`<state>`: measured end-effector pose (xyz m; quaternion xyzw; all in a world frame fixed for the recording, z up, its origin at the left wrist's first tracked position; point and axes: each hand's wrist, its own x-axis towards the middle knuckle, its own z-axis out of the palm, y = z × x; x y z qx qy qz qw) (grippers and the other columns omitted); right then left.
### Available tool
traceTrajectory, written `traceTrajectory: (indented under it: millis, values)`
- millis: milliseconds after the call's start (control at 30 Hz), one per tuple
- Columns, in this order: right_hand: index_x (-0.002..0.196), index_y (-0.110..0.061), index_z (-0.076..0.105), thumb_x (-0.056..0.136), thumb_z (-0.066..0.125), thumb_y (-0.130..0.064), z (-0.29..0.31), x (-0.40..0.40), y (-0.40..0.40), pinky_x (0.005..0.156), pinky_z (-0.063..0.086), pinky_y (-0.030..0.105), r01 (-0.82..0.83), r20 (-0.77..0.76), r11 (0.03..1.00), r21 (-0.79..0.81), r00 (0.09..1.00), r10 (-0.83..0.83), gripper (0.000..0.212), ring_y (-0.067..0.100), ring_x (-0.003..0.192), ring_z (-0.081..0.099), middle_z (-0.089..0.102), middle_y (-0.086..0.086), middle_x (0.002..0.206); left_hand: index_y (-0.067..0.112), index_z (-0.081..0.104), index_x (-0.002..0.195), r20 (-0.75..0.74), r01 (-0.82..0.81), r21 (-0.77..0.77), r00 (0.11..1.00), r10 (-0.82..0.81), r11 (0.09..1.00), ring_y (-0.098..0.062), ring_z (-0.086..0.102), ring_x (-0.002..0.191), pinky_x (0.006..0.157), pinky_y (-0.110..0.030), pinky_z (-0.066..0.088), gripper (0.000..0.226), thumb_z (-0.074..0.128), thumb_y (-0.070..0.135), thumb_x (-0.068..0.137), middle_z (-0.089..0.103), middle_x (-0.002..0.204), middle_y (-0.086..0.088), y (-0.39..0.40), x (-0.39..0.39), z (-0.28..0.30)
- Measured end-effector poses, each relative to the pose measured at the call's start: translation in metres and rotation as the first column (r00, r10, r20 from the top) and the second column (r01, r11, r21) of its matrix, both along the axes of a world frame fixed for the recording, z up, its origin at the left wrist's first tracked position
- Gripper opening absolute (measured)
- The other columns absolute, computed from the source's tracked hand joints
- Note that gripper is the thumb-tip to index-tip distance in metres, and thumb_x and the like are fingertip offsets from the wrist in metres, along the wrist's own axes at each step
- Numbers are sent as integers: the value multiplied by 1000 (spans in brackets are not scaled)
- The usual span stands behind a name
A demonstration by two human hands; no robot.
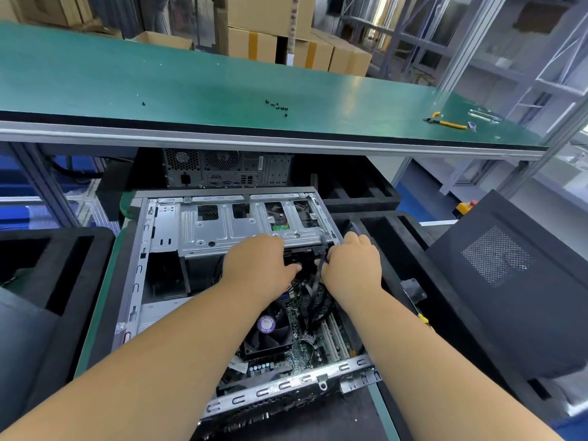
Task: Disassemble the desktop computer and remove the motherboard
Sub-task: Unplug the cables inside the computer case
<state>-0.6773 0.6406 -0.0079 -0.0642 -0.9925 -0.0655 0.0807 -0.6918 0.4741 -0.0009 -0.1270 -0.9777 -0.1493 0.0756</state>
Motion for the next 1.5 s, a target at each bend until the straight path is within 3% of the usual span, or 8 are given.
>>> traceTrajectory:
  millis: [133,233,300,767,1133,1333,1400,1500]
  values:
    - [91,-16,70,94,48,-47,-2,-1,0,81,41,35,4,-21,999,-48,1000,-5,38,23,94,44,36,0,88,21,51,99,-251,250,24,939,-237,968,-18,43,93,84,-33,42,23,58,28,79,48,100,5,7,-6,-5]
    - [91,-16,70,95,46,-45,-2,-1,-1,81,41,35,-8,-36,999,-48,999,6,38,23,94,45,43,1,92,16,38,141,-57,322,-40,944,-324,946,-23,30,133,113,-38,27,65,56,17,78,34,146,-2,14,-15,-13]
    - [96,-16,69,95,46,-42,-3,-1,0,82,40,35,-21,-36,999,-48,999,19,35,23,96,46,48,2,98,18,23,150,76,344,-49,937,-340,938,-22,15,145,119,-36,15,76,56,16,82,18,158,-1,15,-21,-19]
    - [102,-17,68,97,45,-29,-3,1,-2,85,37,35,-69,-29,996,-51,997,68,26,23,99,45,49,1,103,26,13,154,97,331,-2,939,-330,943,-13,6,148,118,-28,7,82,56,12,85,8,160,9,12,-25,-30]
    - [92,-14,69,94,47,-21,0,3,-1,83,37,32,-164,2,985,-56,986,165,23,22,96,45,54,2,100,26,15,153,72,333,12,940,-333,943,-13,7,148,117,-26,6,84,55,3,83,11,160,8,12,-25,-34]
    - [75,-9,69,88,57,-19,-3,20,-2,76,40,38,-196,-99,971,-139,978,183,21,28,87,50,55,6,86,28,16,153,139,354,33,924,-355,935,-11,6,147,118,-27,8,85,52,0,82,10,160,10,11,-29,-31]
    - [78,-11,69,92,51,-24,0,16,0,77,40,36,-158,-70,967,-198,987,147,27,26,88,49,50,2,85,26,23,152,146,358,88,918,-368,929,-11,10,147,118,-26,10,77,48,1,84,16,159,9,10,-27,-26]
    - [77,-16,69,92,50,-31,1,13,-1,77,44,37,-145,-69,949,-281,989,130,29,23,85,48,45,-2,80,25,50,136,57,276,303,950,-307,912,-13,36,134,109,-26,28,58,44,2,83,46,142,7,6,-17,-12]
